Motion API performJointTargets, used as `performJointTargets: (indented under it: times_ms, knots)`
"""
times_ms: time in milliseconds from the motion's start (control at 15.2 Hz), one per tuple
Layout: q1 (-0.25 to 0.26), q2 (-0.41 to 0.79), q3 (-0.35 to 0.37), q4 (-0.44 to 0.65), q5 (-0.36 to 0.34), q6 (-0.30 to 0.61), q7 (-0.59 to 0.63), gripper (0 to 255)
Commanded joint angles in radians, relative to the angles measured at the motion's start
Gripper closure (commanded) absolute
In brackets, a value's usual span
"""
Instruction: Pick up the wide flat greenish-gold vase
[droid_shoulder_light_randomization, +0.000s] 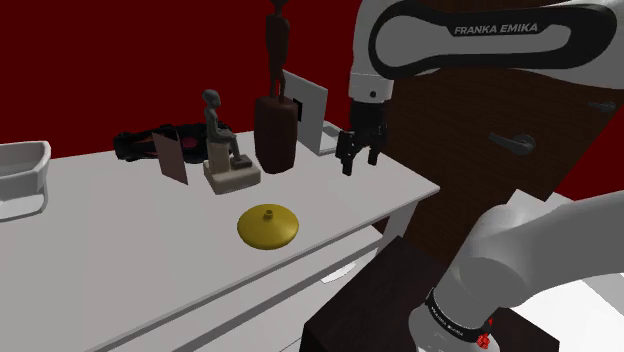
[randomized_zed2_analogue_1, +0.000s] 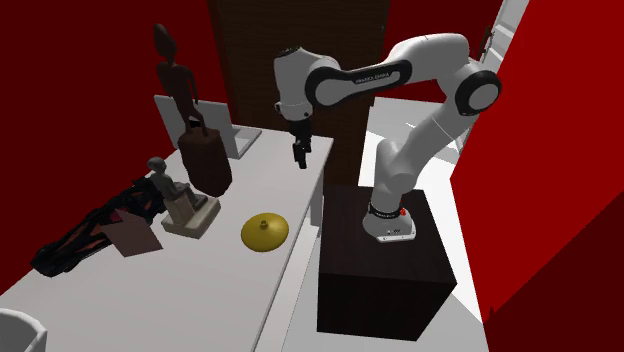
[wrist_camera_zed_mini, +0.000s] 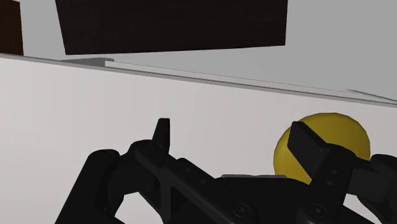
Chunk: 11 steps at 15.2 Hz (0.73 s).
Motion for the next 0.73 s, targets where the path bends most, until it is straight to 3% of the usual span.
performJointTargets:
  times_ms: [0,660]
  knots:
    - [0.012,0.028,0.028,-0.012,0.027,0.063,0.033,0]
    - [0.056,0.266,0.171,0.04,0.103,0.365,0.195,0]
